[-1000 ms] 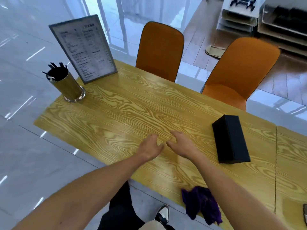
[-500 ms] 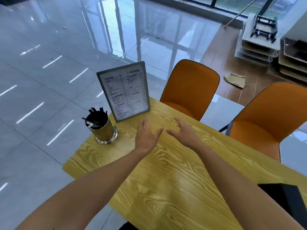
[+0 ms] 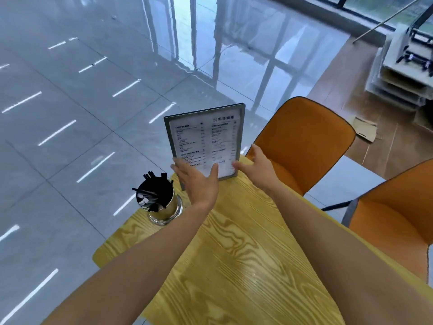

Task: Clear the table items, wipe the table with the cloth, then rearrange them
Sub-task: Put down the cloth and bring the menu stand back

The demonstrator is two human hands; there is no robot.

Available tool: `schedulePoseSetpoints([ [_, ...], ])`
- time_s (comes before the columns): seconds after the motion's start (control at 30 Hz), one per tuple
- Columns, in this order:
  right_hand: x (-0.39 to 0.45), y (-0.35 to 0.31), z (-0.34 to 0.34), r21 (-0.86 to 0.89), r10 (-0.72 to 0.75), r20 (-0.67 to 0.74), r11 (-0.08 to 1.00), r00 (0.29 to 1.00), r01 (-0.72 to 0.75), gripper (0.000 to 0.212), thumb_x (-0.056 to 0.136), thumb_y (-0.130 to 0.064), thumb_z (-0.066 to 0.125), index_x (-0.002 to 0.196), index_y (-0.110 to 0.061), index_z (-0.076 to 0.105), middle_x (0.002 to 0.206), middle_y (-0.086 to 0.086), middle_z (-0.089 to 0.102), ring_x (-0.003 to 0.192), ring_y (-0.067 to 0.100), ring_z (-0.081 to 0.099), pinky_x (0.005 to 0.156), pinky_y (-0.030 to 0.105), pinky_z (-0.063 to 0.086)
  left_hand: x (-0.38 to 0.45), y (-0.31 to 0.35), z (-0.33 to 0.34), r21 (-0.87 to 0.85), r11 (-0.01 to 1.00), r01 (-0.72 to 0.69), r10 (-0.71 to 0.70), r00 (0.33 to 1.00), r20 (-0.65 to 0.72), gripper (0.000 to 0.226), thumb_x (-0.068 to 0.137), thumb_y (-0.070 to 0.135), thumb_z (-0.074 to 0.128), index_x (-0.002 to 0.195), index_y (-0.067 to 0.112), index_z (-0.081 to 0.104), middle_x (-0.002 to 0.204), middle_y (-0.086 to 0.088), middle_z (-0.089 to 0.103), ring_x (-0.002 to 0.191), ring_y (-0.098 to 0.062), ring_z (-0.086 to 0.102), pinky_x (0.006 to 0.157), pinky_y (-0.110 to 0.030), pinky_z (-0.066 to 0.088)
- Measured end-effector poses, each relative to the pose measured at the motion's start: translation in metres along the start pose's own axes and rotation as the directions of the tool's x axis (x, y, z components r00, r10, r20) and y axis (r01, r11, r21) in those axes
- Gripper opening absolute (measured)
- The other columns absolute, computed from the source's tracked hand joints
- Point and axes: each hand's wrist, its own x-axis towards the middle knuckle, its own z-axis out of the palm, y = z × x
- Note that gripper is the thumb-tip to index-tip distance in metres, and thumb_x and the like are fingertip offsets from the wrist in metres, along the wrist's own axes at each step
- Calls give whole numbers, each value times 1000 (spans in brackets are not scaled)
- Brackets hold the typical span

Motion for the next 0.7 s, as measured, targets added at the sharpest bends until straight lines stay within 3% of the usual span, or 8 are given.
schedulePoseSetpoints([
  [0.07, 17, -5, 6, 62, 22, 6, 998, 1000, -22, 100, 83, -43, 79, 159, -18, 19, 161, 4, 33, 145, 26, 36, 111, 43, 40, 15, 0, 3, -78, 993, 92, -97, 994, -58, 121, 86, 43, 75, 156, 18, -20, 165, -12, -19, 153, -28, -7, 122, -43, 11],
  [0.17, 37, -12, 14, 117, 32, 46, 992, 998, -37, 95, 86, -31, 78, 158, -16, 18, 157, 2, 38, 141, 23, 41, 104, 33, 41, 34, 0, 7, -152, 969, 192, -207, 974, -90, 125, 83, 40, 79, 155, 19, -20, 165, -13, -16, 153, -31, -4, 123, -45, 12],
  [0.27, 58, -13, 23, 196, 7, 81, 980, 997, -23, 78, 84, -24, 81, 148, -20, 38, 141, -4, 57, 126, 18, 56, 103, 43, 52, 50, -4, 10, -187, 965, 184, -210, 969, -127, 120, 82, 38, 79, 158, 17, -11, 167, -10, -6, 154, -27, -2, 123, -44, 11],
  [0.33, 68, -11, 27, 237, 21, 61, 971, 998, -35, 64, 82, -23, 82, 136, -19, 48, 130, -5, 63, 118, 16, 61, 97, 46, 55, 63, -7, 10, -202, 962, 185, -217, 964, -152, 109, 83, 36, 80, 159, 16, 4, 166, -9, 8, 153, -27, 6, 124, -45, 15],
  [0.4, 75, -10, 30, 260, 40, 22, 965, 999, -44, 51, 85, -21, 79, 128, -16, 53, 123, -4, 66, 112, 16, 63, 93, 45, 57, 75, -12, 11, -245, 956, 160, -207, 961, -182, 83, 79, 36, 82, 145, 21, 34, 152, -10, 38, 141, -30, 37, 115, -50, 37],
  [0.47, 79, -9, 31, 271, 40, -19, 962, 999, -33, 41, 88, -19, 76, 124, -14, 56, 118, -4, 67, 106, 15, 64, 88, 40, 58, 79, -14, 12, -268, 955, 128, -183, 964, -195, 57, 76, 33, 83, 118, 26, 45, 125, -4, 56, 113, -23, 60, 96, -48, 54],
  [0.57, 78, -8, 31, 271, 35, -46, 962, 998, -21, 37, 89, -16, 75, 122, -12, 58, 114, -5, 68, 102, 14, 65, 76, 28, 56, 80, -12, 10, -231, 967, 111, -162, 962, -219, 51, 79, 30, 83, 111, 22, 44, 117, -2, 55, 102, -21, 62, 88, -43, 56],
  [0.7, 70, -1, 25, 260, 18, -88, 966, 996, 6, 36, 85, -17, 78, 117, -12, 62, 112, -6, 70, 97, 6, 66, 73, 23, 56, 79, -13, 2, -111, 989, 95, -117, 971, -208, 49, 75, 39, 85, 103, 22, 48, 108, 1, 62, 92, -20, 64, 79, -43, 57],
])
